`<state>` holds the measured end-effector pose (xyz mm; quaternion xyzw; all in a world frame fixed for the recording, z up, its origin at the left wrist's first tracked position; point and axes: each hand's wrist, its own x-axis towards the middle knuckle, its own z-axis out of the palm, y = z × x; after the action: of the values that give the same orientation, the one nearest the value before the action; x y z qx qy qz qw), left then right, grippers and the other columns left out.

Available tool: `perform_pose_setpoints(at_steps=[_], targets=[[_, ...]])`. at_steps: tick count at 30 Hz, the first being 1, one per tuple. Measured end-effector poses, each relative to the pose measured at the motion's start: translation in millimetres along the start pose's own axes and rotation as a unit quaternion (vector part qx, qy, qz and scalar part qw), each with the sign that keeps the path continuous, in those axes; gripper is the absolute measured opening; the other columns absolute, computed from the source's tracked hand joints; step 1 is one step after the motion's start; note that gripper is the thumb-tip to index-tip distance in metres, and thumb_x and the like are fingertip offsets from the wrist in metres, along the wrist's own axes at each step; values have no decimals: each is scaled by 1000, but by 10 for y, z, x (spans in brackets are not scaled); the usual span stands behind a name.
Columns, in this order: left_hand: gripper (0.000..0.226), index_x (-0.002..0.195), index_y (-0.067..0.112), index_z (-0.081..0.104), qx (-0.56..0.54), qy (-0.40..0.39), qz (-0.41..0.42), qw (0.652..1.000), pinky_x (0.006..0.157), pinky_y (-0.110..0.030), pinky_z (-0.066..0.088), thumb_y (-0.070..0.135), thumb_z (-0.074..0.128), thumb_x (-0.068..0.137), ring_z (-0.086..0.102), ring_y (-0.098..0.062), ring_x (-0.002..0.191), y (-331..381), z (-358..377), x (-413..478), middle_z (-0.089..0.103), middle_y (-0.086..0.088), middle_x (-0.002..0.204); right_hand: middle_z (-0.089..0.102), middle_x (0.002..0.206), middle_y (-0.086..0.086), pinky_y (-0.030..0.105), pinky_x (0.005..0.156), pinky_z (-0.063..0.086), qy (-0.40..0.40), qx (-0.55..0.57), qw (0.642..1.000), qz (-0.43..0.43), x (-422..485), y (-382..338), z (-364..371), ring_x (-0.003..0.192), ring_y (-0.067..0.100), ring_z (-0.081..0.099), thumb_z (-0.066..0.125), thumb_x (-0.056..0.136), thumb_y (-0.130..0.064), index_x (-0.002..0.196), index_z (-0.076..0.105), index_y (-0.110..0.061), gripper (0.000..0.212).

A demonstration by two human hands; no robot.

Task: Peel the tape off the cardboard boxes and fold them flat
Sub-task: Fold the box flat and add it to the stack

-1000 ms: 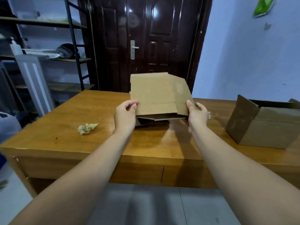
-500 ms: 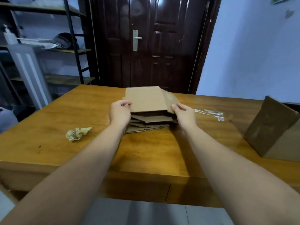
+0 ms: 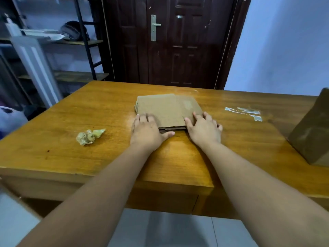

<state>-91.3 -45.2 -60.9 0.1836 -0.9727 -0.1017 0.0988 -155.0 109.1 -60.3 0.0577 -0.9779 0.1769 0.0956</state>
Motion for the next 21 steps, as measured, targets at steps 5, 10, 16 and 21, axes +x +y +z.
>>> perform_pose_setpoints(at_steps=[5, 10, 16, 21], targets=[[64, 141, 19, 40, -71, 34, 42, 996, 111, -36, 28, 50, 58, 88, 30, -28, 137, -32, -16, 18, 37, -8, 146, 26, 153, 10, 45, 110, 28, 13, 115, 993, 9, -30, 24, -47, 137, 32, 28, 36, 96, -56, 144, 41, -25, 57], [52, 139, 20, 42, -70, 50, 80, 993, 102, -36, 38, 33, 59, 92, 41, -28, 129, -63, -37, 14, 44, -7, 143, 28, 148, 7, 40, 106, 33, 66, 210, 975, 31, -49, 100, -64, 133, 28, 31, 42, 96, -51, 137, 49, -25, 48], [91, 148, 27, 28, -36, 0, 50, 998, 114, -45, 26, 80, 44, 75, 22, -30, 142, -51, -8, -1, 25, -4, 156, 28, 155, 5, 49, 113, 8, 73, 102, 992, -21, -77, 62, -51, 144, 26, 7, 39, 92, -61, 124, 59, -32, 48], [80, 142, 18, 41, -39, 22, 47, 998, 116, -41, 23, 72, 40, 84, 27, -31, 140, -55, 67, 88, 36, -7, 150, 36, 152, -7, 52, 111, 4, 8, 8, 998, -59, -60, 18, -12, 145, 20, 12, 35, 91, -64, 132, 54, -37, 53]])
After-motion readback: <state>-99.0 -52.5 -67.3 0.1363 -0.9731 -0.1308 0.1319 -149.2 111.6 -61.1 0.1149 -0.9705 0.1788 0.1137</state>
